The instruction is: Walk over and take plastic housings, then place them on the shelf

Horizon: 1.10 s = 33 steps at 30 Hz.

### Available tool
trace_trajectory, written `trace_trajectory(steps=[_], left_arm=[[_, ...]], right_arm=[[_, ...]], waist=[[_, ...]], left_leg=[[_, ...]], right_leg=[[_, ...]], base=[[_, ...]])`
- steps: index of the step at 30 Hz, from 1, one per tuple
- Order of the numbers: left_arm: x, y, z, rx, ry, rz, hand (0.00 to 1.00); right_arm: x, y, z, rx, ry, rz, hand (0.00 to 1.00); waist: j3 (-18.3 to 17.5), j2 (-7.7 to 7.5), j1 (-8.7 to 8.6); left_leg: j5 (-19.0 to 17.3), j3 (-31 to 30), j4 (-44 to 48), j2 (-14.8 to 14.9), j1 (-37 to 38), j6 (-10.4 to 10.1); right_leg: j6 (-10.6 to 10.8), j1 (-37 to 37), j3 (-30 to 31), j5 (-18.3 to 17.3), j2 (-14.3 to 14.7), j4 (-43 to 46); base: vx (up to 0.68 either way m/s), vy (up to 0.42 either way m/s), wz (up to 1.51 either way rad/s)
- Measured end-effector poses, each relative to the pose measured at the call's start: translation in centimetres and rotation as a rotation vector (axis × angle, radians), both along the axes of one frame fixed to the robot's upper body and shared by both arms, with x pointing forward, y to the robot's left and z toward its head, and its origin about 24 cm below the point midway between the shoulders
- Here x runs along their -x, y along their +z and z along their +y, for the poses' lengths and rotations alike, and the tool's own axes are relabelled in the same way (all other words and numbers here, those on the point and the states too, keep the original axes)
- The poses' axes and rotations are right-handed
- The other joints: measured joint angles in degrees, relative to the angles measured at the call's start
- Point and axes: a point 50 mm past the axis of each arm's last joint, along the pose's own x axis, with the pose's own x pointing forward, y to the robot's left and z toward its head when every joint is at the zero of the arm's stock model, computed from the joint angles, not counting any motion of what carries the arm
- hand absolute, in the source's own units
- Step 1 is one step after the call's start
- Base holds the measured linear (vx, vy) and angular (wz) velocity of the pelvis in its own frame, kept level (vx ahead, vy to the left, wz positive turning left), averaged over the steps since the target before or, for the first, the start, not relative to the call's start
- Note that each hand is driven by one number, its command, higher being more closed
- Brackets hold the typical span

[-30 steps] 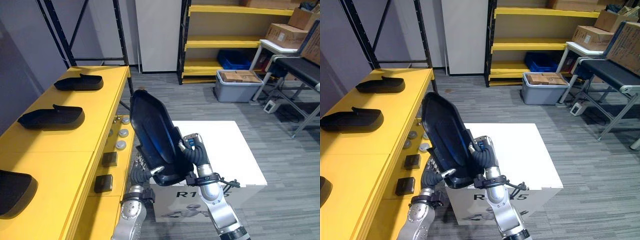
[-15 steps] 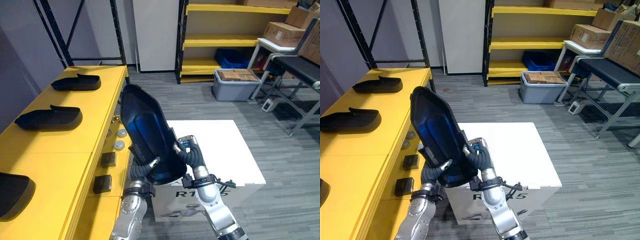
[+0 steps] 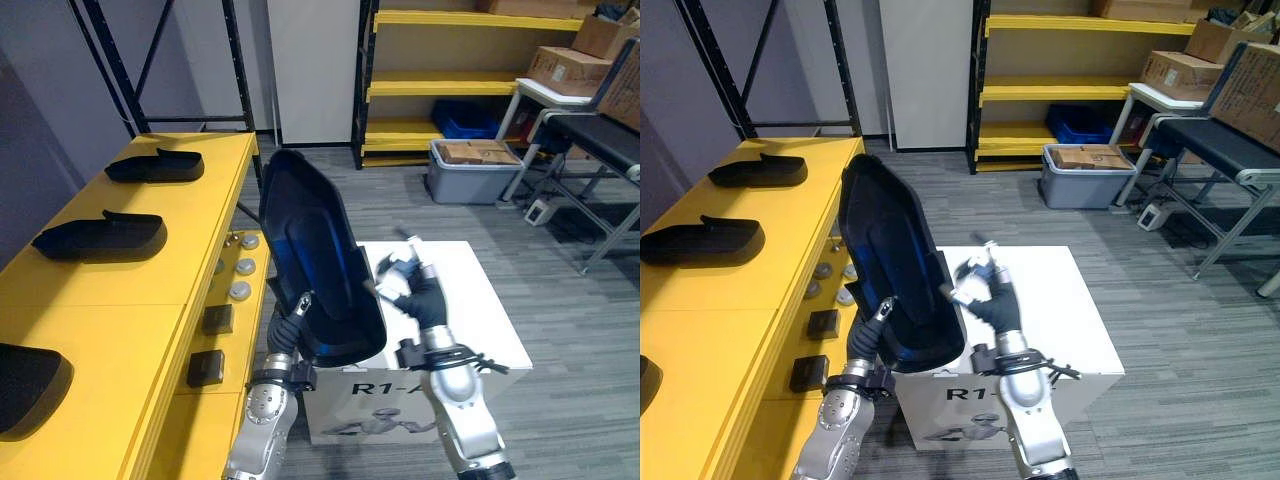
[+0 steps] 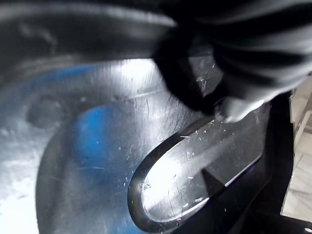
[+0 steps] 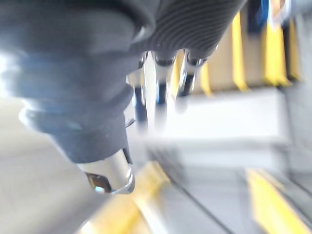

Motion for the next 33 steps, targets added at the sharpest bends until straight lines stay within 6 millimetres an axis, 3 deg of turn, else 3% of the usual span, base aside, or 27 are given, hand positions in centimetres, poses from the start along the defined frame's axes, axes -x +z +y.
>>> trace_trajectory(steps=[4, 6, 8, 10, 14, 16, 18, 21, 23, 29, 33], left_arm=[[1.2, -1.2, 3.6, -0.030, 0.145, 0.054, 1.00], [1.5, -1.2, 4.0, -0.038, 0.157, 0.059, 1.00], [1.7, -0.7, 4.1, -0.039, 0.158, 0.039, 1.00], [1.8, 0.2, 4.1, -0.052, 0.150, -0.006, 1.00], [2.5, 1.1, 4.5, -0.064, 0.164, -0.045, 1.00], [3.0, 0.6, 4.7, -0.074, 0.154, -0.027, 1.00], [3.3, 0.3, 4.6, -0.077, 0.145, -0.012, 1.00], [3.9, -0.1, 4.7, -0.086, 0.135, 0.010, 1.00], [4.1, -0.3, 4.8, -0.092, 0.128, 0.019, 1.00], [4.6, -0.7, 4.6, -0.092, 0.105, 0.039, 1.00], [4.6, -0.7, 3.2, -0.076, 0.055, 0.039, 1.00]], right_arm=[[2.3, 0.4, -7.1, -0.045, -0.308, -0.040, 0.00], [2.9, -0.4, -8.4, -0.056, -0.367, -0.007, 0.00], [3.5, -2.4, -9.9, -0.066, -0.437, 0.086, 0.00], [4.7, -7.0, -11.8, -0.068, -0.521, 0.306, 0.00], [7.8, -14.2, -13.0, -0.130, -0.585, 0.658, 0.00], [10.8, -19.1, -12.8, -0.185, -0.583, 0.914, 0.00], [13.0, -22.0, -11.9, -0.228, -0.555, 1.079, 0.00], [15.8, -25.2, -9.7, -0.284, -0.469, 1.270, 0.00], [17.4, -27.1, -7.2, -0.333, -0.369, 1.397, 0.00], [18.6, -28.6, -4.0, -0.245, -0.180, 1.545, 0.00], [18.4, -28.7, -3.6, -0.120, -0.096, 1.591, 0.00]], waist=[[0.0, 0.03, -0.88], [0.0, 0.03, -1.43], [0.1, 0.00, -1.53], [0.1, 0.02, -1.47], [0.1, 0.28, -1.98], [0.1, 0.34, -2.01], [0.2, 0.47, -2.09], [0.3, 0.66, -2.36], [0.3, 0.75, -2.64], [0.3, 0.66, -2.53], [0.8, -0.30, -0.74]], left_leg=[[-0.2, 0.8, -0.1, 0.2, -0.1, 0.0], [-0.2, 0.9, -0.1, 0.2, -0.1, -0.1], [-0.3, 1.1, -0.1, 0.2, -0.1, -0.1], [-0.3, 1.1, -0.1, 0.1, -0.2, 0.0], [-0.4, 1.1, -0.1, 0.2, -0.8, -0.1], [-0.4, 1.1, -0.2, 0.2, -1.0, -0.1], [-0.4, 1.1, -0.4, 0.2, -0.9, -0.1], [-0.4, 1.1, -1.0, 0.3, 0.3, -0.1], [-0.4, 1.1, -1.4, 0.2, 1.0, -0.1], [-0.3, -0.5, -2.0, -0.2, 1.6, -0.2], [-0.1, -5.7, -0.2, -1.4, 0.2, 0.2]], right_leg=[[0.0, -0.6, 1.2, 0.0, 0.2, 0.0], [0.0, -0.7, 1.2, 0.0, 0.2, 0.0], [0.1, -0.8, 1.3, -0.1, 0.2, 0.0], [0.3, -0.9, 1.3, -0.2, 0.2, 0.0], [0.3, -1.6, 1.4, -0.2, 0.2, 0.0], [0.3, -1.7, 1.4, -0.2, 0.2, 0.0], [0.2, -1.6, 1.3, -0.2, 0.2, 0.0], [0.4, -0.6, 1.2, -0.3, 0.2, 0.0], [0.6, 0.0, 1.1, -0.5, 0.1, 0.0], [1.5, 1.1, -1.0, -1.3, -0.4, 0.1], [1.5, -3.1, -5.0, -8.8, -2.9, 13.3]], base=[[0.00, 0.008, -0.13], [0.01, 0.015, -0.05], [0.00, 0.024, -0.05], [0.00, 0.000, 0.00], [0.00, 0.000, 0.00], [0.00, 0.000, 0.00], [0.00, 0.000, 0.00], [0.00, 0.012, 0.00], [-0.01, 0.036, 0.04], [-0.01, 0.014, 0.16], [0.00, -0.005, 0.66]])
